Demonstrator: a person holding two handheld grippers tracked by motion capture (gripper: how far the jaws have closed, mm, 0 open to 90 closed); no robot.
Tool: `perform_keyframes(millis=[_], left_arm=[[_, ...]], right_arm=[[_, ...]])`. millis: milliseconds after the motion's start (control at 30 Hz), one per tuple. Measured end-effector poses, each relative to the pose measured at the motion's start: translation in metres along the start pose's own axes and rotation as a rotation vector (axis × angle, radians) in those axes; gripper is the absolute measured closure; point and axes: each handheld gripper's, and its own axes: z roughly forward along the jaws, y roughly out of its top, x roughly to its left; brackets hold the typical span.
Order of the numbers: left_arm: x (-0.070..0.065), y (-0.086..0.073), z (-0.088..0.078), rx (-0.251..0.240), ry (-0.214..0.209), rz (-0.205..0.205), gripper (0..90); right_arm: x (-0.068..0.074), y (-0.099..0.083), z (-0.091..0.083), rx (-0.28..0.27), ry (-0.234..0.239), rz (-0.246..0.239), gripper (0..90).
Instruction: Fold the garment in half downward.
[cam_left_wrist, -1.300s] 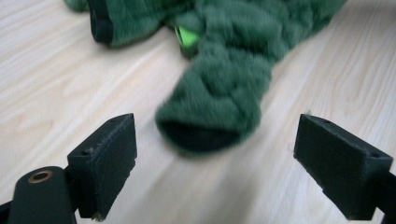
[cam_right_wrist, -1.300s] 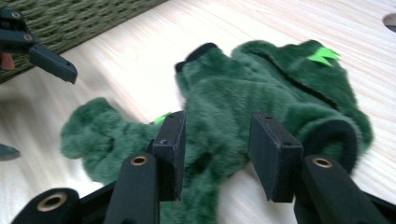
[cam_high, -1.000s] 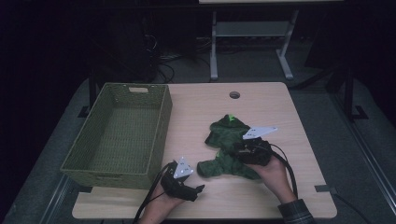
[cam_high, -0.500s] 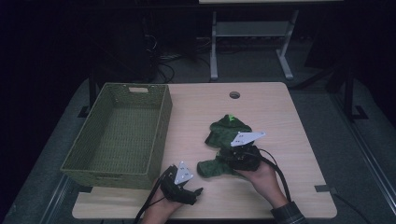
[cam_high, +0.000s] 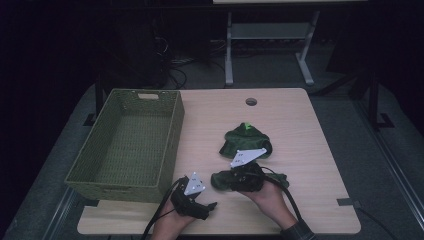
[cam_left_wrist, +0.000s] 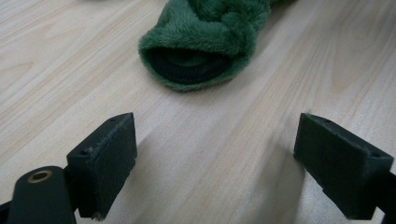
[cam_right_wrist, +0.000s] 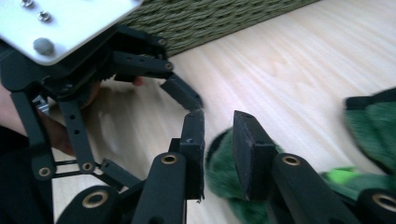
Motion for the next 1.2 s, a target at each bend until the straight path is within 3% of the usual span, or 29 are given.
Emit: perform_keyframes(millis=[300,433,633,967,1067,1200], left_arm=[[0.000,0.000,0.000,-0.003,0.001,0.002,12.9],[0.000,0.000,0.000,-0.001,0.000,0.003,12.9],[0.000,0.000,0.000,-0.001,-0.003,0.000,12.9],[0.001,0.000,0.000,0.002,-0.003,0.007,12.9],[0.001,0.000,0.000,0.002,-0.004,0.009,13.0],[0.001,0.000,0.000,0.001,-0.008,0.015,13.0]], right_arm=[[0.010,-0.003,0.020,0.045,0.026,-0.029,73.9],[0.013,-0.005,0.028,0.067,0.017,-0.036,73.2],[0.011,-0.007,0.036,0.092,-0.047,-0.066,71.1],[0.007,-0.017,0.052,0.121,-0.093,-0.034,68.8],[0.008,-0.019,0.053,0.120,-0.100,-0.033,75.3],[0.015,-0.020,0.053,0.131,-0.093,-0.070,85.7]])
